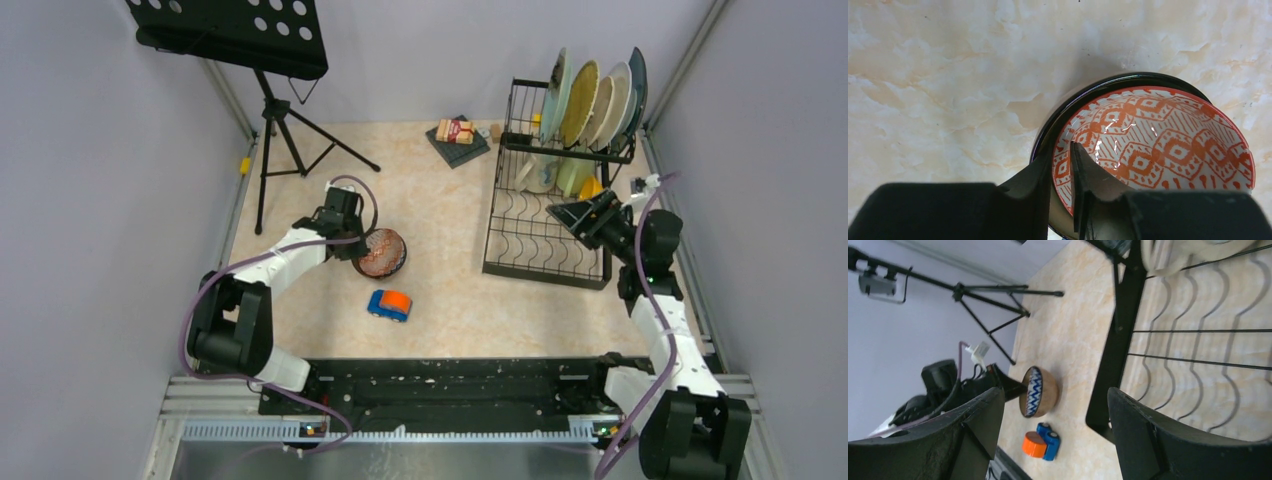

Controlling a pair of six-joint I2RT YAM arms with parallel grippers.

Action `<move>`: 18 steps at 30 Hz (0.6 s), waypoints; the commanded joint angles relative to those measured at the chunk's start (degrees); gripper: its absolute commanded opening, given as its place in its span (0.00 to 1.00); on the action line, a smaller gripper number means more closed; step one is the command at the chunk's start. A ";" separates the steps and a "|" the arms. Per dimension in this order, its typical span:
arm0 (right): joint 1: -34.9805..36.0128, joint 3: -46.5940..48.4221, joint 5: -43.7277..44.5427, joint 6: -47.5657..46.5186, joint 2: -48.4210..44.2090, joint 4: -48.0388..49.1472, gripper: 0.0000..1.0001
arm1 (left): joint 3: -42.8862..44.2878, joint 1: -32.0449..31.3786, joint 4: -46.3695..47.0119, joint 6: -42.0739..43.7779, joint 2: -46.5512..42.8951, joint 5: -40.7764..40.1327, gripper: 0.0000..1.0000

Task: Load the mixed dishes into the dish rack
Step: Pick up the bowl from the center of the board.

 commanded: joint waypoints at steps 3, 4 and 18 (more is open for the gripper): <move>13.57 9.38 5.13 -12.30 1.09 -6.94 0.77 | -1.21 0.12 1.88 -0.05 0.54 1.10 0.22; 16.41 11.04 7.18 -14.23 1.97 -9.01 0.77 | -1.21 0.10 1.92 -0.11 0.55 1.20 0.21; 44.02 27.11 30.68 -18.23 23.42 -17.15 0.69 | -4.06 0.10 5.92 -1.58 -0.03 4.22 0.21</move>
